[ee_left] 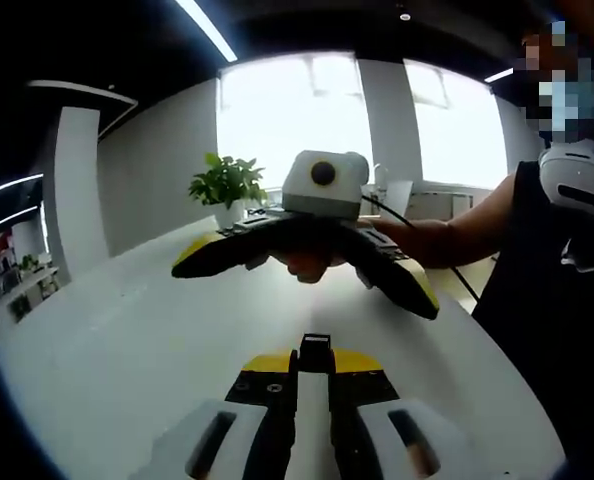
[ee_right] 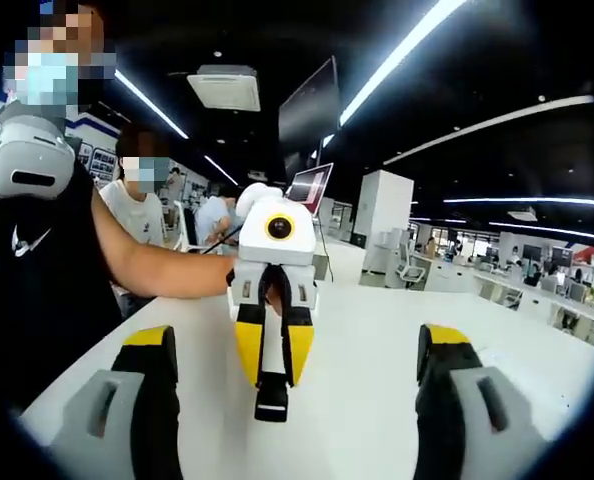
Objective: Snap the two parts of the plastic buckle together until the buckle closes and remains connected.
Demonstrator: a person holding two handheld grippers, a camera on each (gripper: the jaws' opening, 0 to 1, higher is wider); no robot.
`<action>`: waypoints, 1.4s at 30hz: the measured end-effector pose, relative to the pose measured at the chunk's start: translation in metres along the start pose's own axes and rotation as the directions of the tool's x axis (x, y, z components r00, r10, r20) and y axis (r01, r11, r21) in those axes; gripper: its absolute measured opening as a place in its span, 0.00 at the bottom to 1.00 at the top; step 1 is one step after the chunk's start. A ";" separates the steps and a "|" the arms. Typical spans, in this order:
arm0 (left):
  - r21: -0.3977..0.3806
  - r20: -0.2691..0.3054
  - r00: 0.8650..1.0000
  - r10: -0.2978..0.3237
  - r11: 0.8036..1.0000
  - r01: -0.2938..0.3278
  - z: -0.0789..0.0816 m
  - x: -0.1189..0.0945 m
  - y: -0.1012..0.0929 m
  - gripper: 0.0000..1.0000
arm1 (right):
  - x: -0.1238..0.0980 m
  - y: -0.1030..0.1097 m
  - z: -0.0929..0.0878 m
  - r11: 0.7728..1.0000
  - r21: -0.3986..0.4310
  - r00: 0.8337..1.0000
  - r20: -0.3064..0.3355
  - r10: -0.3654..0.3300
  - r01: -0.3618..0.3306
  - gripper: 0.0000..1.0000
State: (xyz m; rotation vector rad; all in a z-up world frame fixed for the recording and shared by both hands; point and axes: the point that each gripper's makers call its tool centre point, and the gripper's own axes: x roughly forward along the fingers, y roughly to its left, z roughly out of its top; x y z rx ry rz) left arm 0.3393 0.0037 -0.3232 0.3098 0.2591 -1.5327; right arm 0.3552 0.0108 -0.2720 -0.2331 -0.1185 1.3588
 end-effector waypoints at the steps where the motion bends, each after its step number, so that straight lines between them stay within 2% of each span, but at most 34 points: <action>1: 0.000 0.000 1.000 0.000 1.000 0.000 0.000 0.000 -0.001 0.08 | 0.001 -0.001 -0.002 1.000 0.000 1.000 -0.004 -0.002 0.002 1.00; 12: -0.010 0.008 1.000 0.011 1.000 -0.011 -0.001 0.002 -0.006 0.08 | 0.003 0.003 -0.016 1.000 0.022 0.999 -0.054 0.004 -0.003 0.97; 19: -0.023 0.012 1.000 0.028 0.999 -0.028 -0.002 0.002 -0.002 0.08 | 0.003 0.000 -0.016 1.000 0.025 0.999 -0.049 0.000 0.001 0.97; 29: -0.031 0.017 0.998 0.060 0.998 -0.060 -0.007 -0.001 0.019 0.08 | 0.003 0.002 -0.017 1.000 0.028 0.999 -0.053 0.005 -0.003 0.94; 35: -0.040 0.018 0.999 0.037 0.999 -0.037 -0.009 0.001 0.019 0.09 | 0.003 0.003 -0.017 1.000 0.028 0.998 -0.059 0.011 -0.009 0.94; 39: -0.047 0.015 0.999 0.036 0.998 -0.035 -0.010 0.003 0.026 0.09 | 0.003 0.002 -0.019 1.000 0.030 0.998 -0.063 0.010 -0.008 0.93; 42: -0.080 0.050 0.998 0.029 0.996 -0.025 -0.008 0.003 0.036 0.09 | 0.003 0.000 -0.021 0.999 0.038 0.997 -0.073 0.009 -0.007 0.93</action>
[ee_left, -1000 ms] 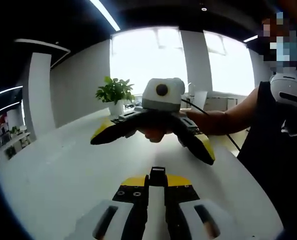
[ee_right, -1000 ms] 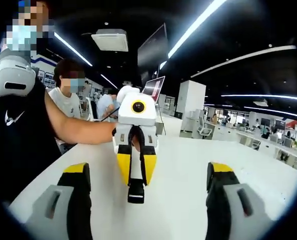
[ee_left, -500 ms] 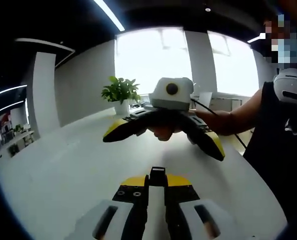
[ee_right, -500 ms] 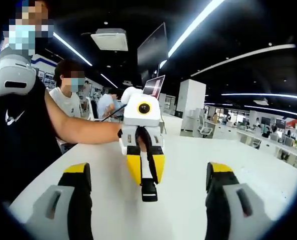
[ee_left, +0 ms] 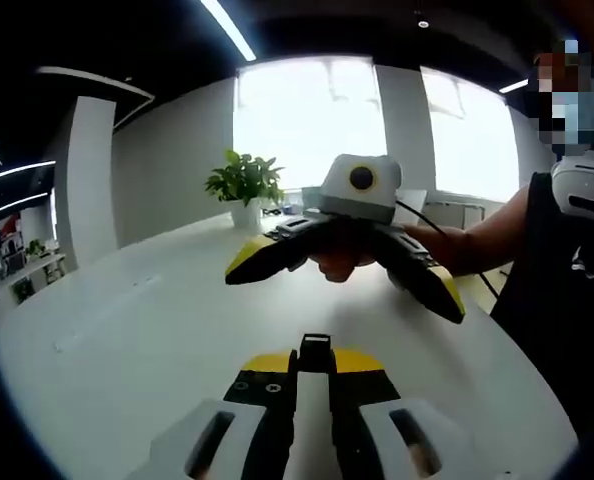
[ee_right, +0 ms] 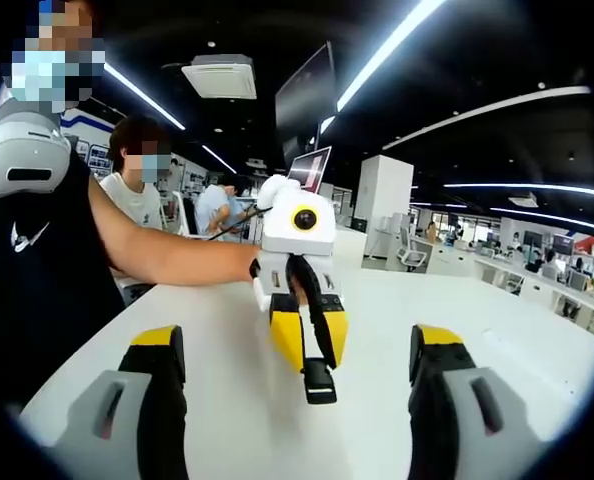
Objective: Snap the two parts of the plastic buckle together until the buckle closes and remains connected.
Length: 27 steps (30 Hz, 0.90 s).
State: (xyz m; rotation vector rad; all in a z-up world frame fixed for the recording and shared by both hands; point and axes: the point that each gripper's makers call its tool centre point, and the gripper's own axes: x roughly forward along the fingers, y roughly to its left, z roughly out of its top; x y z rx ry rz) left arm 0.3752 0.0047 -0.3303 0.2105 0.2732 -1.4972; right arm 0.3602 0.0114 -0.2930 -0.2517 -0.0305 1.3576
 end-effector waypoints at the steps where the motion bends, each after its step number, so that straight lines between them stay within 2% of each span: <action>1: 0.001 -0.004 1.000 0.006 1.000 -0.006 -0.002 0.001 0.003 0.09 | 0.000 0.001 -0.002 1.000 0.008 1.000 -0.011 0.005 -0.005 0.92; 5: 0.003 -0.010 1.000 0.015 1.000 -0.015 -0.003 0.003 0.007 0.09 | 0.000 -0.004 -0.003 1.000 0.013 1.000 -0.014 -0.007 0.007 0.92; 9: 0.007 -0.007 1.000 0.022 1.000 -0.022 -0.001 0.005 0.007 0.09 | -0.001 -0.019 -0.007 0.997 0.038 0.997 -0.033 -0.067 0.069 0.98; 13: 0.014 -0.003 1.000 0.031 0.999 -0.031 0.001 0.004 0.011 0.09 | -0.005 -0.028 -0.008 0.993 0.054 0.994 -0.036 -0.099 0.101 1.00; 19: 0.019 -0.003 0.999 0.045 0.999 -0.045 0.003 0.002 0.016 0.09 | -0.011 -0.050 -0.017 0.970 0.123 0.977 -0.080 -0.199 0.208 1.00; 27: 0.022 0.001 0.999 0.049 0.999 -0.049 0.005 0.003 0.020 0.09 | -0.012 -0.052 -0.021 0.967 0.118 0.972 -0.092 -0.217 0.227 1.00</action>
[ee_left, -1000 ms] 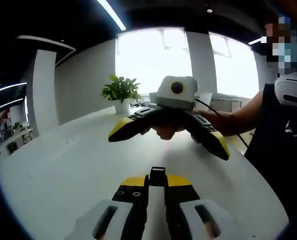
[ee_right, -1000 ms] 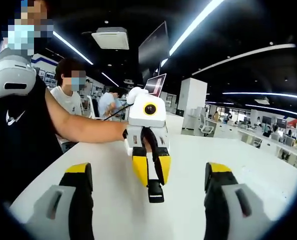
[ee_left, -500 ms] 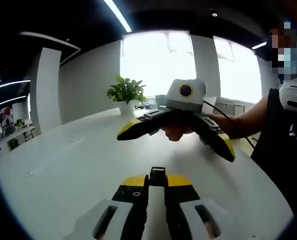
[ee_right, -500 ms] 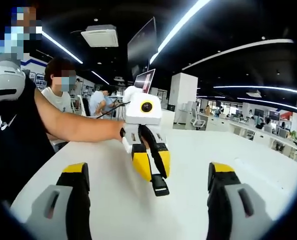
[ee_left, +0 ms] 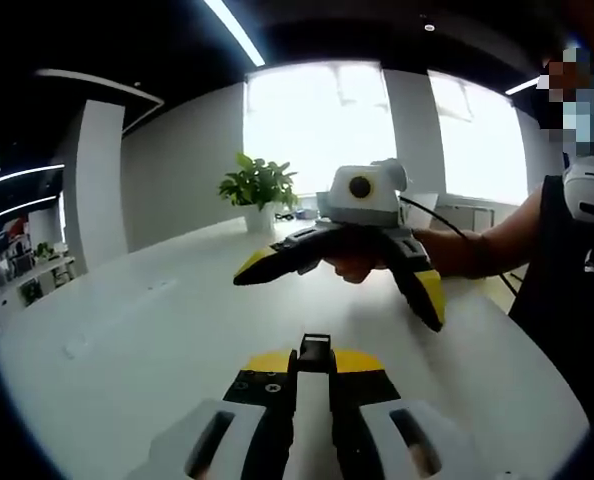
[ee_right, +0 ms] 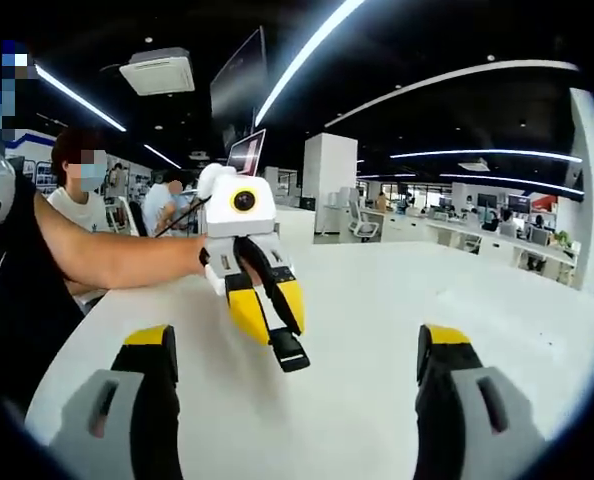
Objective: Snap the two parts of the plastic buckle together until the buckle closes and remains connected.
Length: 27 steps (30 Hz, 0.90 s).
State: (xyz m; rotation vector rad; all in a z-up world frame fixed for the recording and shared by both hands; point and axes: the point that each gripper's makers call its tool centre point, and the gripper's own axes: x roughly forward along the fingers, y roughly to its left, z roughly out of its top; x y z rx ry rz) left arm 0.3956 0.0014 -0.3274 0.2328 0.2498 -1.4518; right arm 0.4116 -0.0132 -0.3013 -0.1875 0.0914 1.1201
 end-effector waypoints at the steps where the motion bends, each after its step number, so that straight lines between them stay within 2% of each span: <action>1: 0.001 -0.003 1.000 0.001 1.000 -0.001 0.000 0.000 0.001 0.09 | 0.000 -0.001 0.000 1.000 0.000 1.000 0.000 -0.001 0.001 1.00; 6: -0.005 -0.007 1.000 0.016 1.000 -0.016 -0.003 0.002 0.007 0.09 | 0.002 -0.001 -0.010 1.000 0.000 0.999 -0.044 0.009 -0.009 1.00; 13: -0.004 -0.015 0.999 0.045 0.999 -0.045 -0.006 0.005 0.018 0.09 | 0.001 -0.002 -0.009 1.000 -0.006 0.999 -0.039 -0.005 0.005 1.00; 24: -0.021 -0.020 0.999 0.050 0.999 -0.050 -0.013 0.008 0.026 0.09 | 0.001 -0.003 -0.008 1.000 -0.011 1.000 -0.030 -0.001 0.000 1.00; 27: -0.026 -0.023 0.998 0.061 0.998 -0.062 -0.013 0.009 0.038 0.09 | 0.001 -0.002 -0.010 1.000 -0.010 0.999 -0.037 0.000 0.000 1.00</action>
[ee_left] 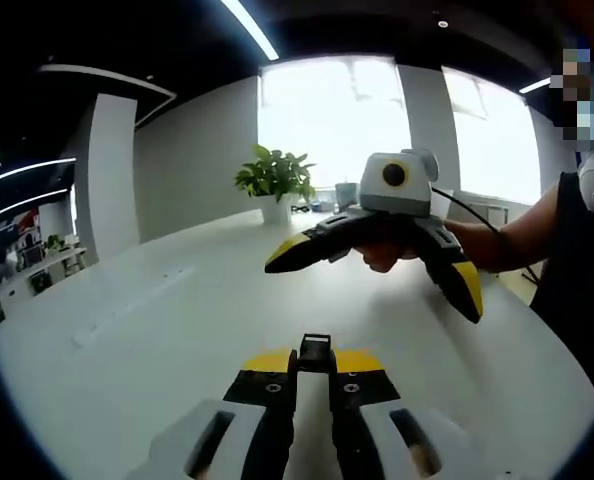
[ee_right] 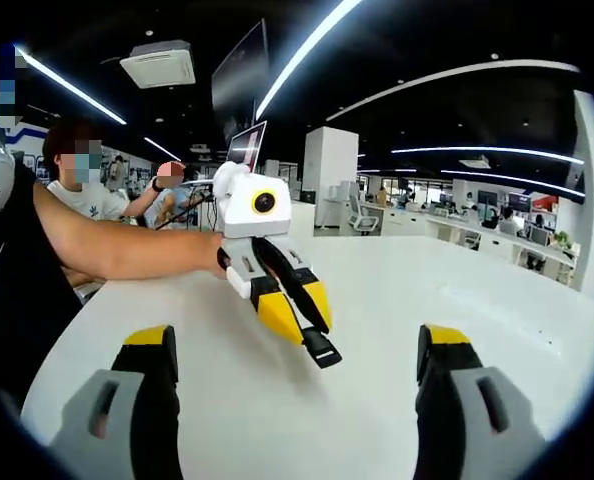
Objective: Snap the two parts of the plastic buckle together until the buckle closes and remains connected.
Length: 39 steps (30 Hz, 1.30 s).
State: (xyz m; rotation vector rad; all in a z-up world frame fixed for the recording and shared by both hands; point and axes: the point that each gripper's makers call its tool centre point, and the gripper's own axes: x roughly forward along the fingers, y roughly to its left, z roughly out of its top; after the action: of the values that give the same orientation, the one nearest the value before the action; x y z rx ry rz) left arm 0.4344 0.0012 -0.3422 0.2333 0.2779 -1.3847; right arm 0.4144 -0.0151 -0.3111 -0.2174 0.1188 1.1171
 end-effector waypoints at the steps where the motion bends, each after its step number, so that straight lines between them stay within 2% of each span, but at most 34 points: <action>1: -0.001 0.002 1.000 -0.001 1.000 0.001 0.001 0.001 0.003 0.09 | 0.000 0.000 -0.001 1.000 0.002 1.000 -0.002 -0.001 0.001 1.00; 12: -0.004 0.008 1.000 0.009 1.000 -0.009 0.007 0.009 0.022 0.09 | -0.001 -0.010 -0.007 1.000 0.011 1.000 -0.018 -0.025 0.025 1.00; 24: -0.008 -0.007 1.000 0.020 1.000 -0.020 0.001 0.013 0.023 0.09 | -0.001 -0.008 -0.009 1.000 0.015 0.999 -0.026 -0.021 0.021 1.00; 39: -0.003 -0.002 1.000 0.029 1.000 -0.029 0.004 0.021 0.027 0.09 | -0.003 -0.009 -0.008 0.999 0.007 0.999 -0.028 -0.035 0.035 1.00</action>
State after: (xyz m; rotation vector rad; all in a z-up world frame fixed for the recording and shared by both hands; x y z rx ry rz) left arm 0.4649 -0.0154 -0.3450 0.2351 0.2773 -1.3555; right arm 0.4217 -0.0233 -0.3176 -0.2274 0.1438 1.0785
